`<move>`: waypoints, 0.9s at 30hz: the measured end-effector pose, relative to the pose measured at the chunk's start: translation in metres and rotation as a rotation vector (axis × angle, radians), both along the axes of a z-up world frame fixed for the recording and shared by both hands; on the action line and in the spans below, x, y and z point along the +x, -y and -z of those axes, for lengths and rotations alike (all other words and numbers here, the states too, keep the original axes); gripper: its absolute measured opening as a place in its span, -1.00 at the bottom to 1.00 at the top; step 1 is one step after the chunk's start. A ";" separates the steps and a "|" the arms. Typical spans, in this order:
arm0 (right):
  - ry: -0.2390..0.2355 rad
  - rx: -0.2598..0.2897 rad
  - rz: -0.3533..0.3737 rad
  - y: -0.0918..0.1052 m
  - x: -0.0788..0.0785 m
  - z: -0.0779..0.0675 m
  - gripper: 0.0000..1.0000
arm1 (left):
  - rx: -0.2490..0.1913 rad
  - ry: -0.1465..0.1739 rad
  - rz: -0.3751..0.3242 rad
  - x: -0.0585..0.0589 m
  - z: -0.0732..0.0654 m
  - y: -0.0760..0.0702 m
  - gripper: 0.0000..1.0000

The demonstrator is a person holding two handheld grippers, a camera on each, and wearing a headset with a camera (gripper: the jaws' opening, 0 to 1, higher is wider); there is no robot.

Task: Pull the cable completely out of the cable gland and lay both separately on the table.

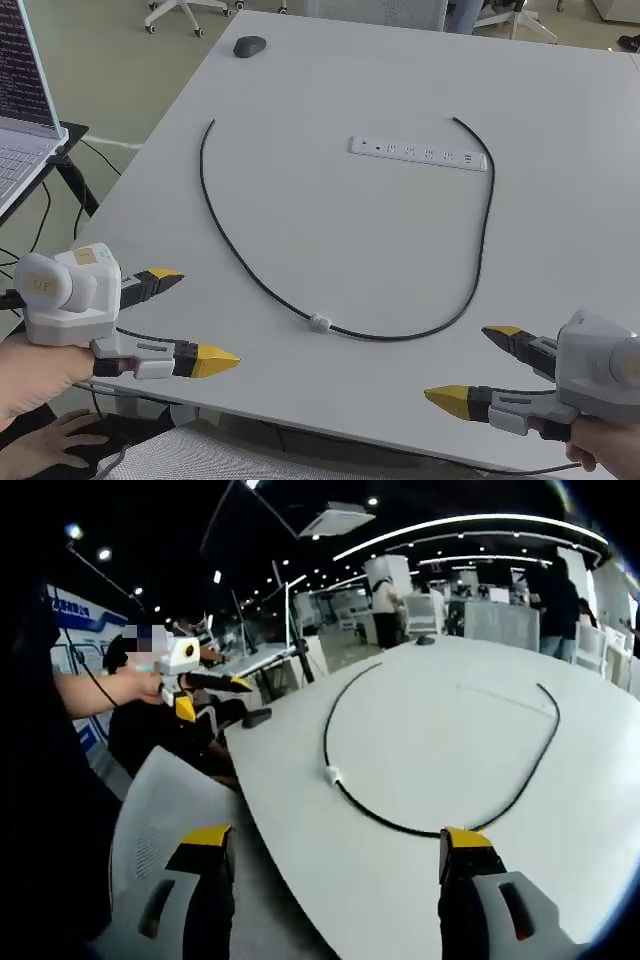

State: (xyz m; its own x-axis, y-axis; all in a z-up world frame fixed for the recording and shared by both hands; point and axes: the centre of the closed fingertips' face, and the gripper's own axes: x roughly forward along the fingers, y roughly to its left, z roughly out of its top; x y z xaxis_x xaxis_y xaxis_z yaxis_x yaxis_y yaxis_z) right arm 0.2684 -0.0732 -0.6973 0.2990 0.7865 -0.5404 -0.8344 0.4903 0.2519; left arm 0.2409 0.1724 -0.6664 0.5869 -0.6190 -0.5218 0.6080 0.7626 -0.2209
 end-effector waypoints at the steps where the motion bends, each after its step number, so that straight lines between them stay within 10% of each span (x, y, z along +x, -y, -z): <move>1: -0.001 0.005 0.002 -0.001 0.001 -0.001 0.66 | 0.002 0.001 0.000 0.000 0.000 0.000 0.96; 27: -0.001 -0.067 -0.050 -0.045 0.022 0.010 0.56 | -0.034 -0.010 -0.014 -0.007 0.004 -0.007 0.94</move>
State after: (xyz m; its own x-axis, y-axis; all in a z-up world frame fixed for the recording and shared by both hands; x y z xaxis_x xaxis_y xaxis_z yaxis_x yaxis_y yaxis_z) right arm 0.2907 -0.0277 -0.7072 0.2596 0.7623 -0.5928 -0.8580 0.4638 0.2206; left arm 0.2343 0.1792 -0.6702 0.5907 -0.6282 -0.5064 0.5949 0.7631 -0.2527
